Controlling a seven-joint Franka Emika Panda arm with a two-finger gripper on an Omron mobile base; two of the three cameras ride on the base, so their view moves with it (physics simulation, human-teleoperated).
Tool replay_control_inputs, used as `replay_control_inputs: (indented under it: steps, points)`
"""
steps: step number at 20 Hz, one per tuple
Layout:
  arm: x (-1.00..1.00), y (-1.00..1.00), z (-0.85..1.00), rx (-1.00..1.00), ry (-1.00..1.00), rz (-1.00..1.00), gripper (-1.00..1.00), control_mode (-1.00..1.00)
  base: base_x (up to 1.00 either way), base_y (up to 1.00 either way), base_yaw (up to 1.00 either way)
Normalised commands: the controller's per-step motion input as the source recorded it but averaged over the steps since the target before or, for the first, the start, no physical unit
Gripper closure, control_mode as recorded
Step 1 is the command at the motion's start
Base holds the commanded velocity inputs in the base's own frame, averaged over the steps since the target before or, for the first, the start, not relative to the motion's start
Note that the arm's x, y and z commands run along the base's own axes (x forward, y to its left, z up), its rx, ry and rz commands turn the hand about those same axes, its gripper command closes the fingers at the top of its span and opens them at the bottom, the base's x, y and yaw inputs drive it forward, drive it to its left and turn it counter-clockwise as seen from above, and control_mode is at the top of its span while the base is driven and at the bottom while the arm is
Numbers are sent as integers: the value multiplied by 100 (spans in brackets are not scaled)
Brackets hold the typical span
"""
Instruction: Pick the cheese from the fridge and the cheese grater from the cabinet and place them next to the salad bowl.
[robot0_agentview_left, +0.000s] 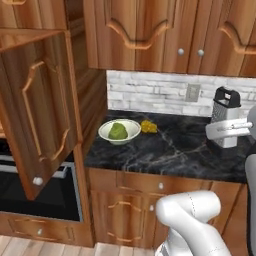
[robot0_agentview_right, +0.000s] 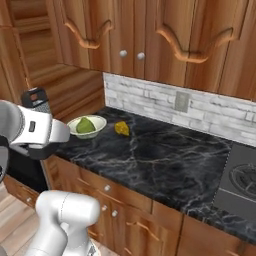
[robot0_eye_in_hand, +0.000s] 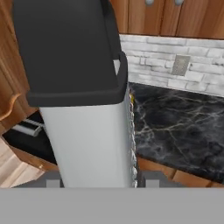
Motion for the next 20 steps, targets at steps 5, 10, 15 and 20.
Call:
replay_control_inputs:
  steps: [5, 10, 15, 20]
  points:
    - [0, 0, 0, 0, 0, 0, 100, 100, 61, 8, -7]
    - [0, 0, 0, 0, 0, 0, 100, 100, 66, 19, -16]
    - [0, 0, 0, 0, 0, 0, 100, 100, 2, 7, -6]
    - [0, 0, 0, 0, 0, 0, 100, 100, 34, 41, -15]
